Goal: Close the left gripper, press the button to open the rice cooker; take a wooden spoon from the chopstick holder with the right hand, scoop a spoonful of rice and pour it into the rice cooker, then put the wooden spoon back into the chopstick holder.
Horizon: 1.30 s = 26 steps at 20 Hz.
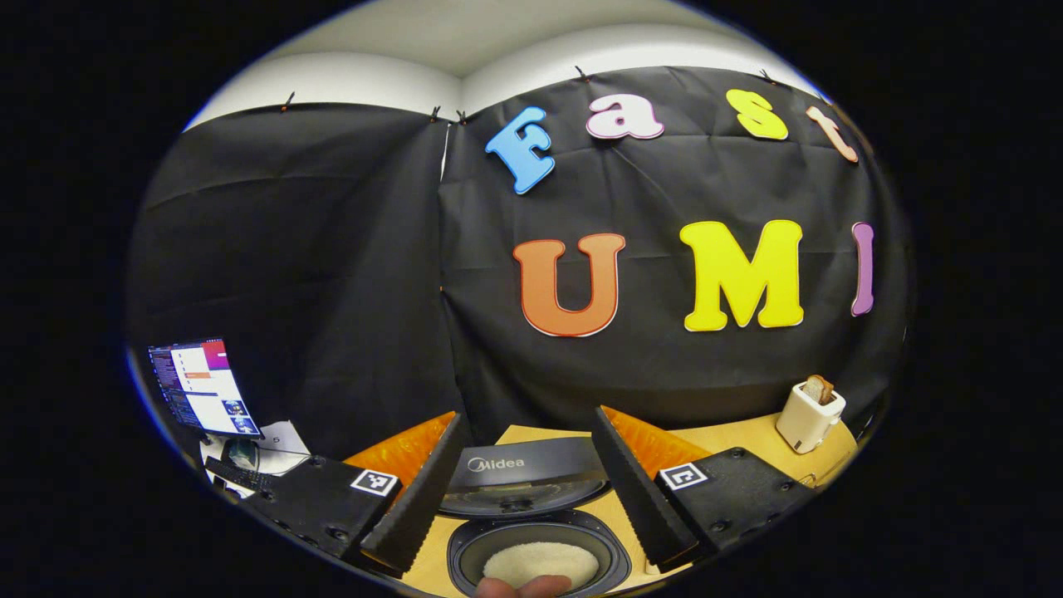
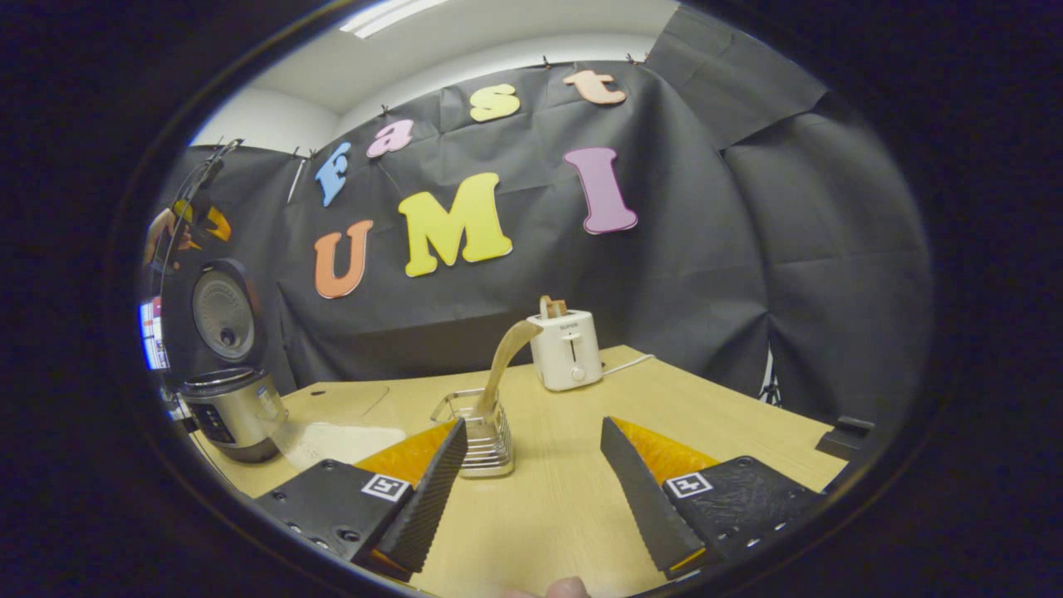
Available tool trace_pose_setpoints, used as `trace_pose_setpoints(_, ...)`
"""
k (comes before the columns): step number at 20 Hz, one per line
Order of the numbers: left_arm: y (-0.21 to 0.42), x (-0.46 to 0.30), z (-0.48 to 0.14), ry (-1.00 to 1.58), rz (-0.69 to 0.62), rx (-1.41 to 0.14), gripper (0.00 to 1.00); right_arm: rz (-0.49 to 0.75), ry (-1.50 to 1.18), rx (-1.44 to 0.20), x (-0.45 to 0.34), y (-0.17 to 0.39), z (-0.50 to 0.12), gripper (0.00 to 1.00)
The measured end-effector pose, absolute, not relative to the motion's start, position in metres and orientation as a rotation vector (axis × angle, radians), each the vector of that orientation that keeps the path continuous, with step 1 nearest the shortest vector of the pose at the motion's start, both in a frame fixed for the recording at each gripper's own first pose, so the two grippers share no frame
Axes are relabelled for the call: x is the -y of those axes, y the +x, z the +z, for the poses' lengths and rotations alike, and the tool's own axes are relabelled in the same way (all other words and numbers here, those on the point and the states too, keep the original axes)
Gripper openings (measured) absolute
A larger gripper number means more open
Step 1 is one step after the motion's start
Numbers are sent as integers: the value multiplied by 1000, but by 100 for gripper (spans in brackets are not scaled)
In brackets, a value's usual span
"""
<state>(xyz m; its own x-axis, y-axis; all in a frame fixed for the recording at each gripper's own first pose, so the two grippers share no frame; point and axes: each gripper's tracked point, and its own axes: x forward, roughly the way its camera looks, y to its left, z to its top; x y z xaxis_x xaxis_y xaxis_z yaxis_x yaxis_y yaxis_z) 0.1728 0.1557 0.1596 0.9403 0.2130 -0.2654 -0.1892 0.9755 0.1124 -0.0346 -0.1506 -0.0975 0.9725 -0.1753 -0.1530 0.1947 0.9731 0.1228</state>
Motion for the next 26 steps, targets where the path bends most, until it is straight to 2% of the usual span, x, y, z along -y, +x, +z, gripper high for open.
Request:
trace_pose_setpoints(3, 186, -169, 151, 80, 225, -322, 98, -159, 139, -146, 138, -35, -100, 91)
trace_pose_setpoints(4, 190, -169, 148, 73, 224, -333, 98, -144, 138, -148, 132, -36, -101, 96)
trace_pose_setpoints(5, 192, -168, 144, 61, 223, -350, 98, -137, 134, -149, 129, -35, -102, 96)
trace_pose_setpoints(6, 193, -170, 142, 60, 227, -356, 98, -129, 127, -148, 126, -36, -103, 91)
trace_pose_setpoints(11, 192, -175, 132, 70, 243, -384, 99, -112, 130, -155, 118, -39, -104, 91)
trace_pose_setpoints(12, 192, -174, 131, 64, 243, -384, 99, -111, 132, -154, 117, -40, -104, 95)
trace_pose_setpoints(13, 191, -172, 130, 60, 239, -384, 99, -110, 133, -151, 116, -40, -103, 91)
trace_pose_setpoints(14, 189, -171, 129, 53, 237, -385, 99, -107, 135, -148, 114, -42, -101, 96)
trace_pose_setpoints(15, 184, -170, 129, 42, 237, -385, 98, -100, 136, -143, 111, -43, -99, 96)
trace_pose_setpoints(16, 180, -168, 127, 40, 235, -382, 98, -94, 135, -138, 107, -45, -97, 91)
trace_pose_setpoints(26, 89, -133, 84, 41, 209, -304, 98, -63, 79, -100, 93, -48, -85, 91)
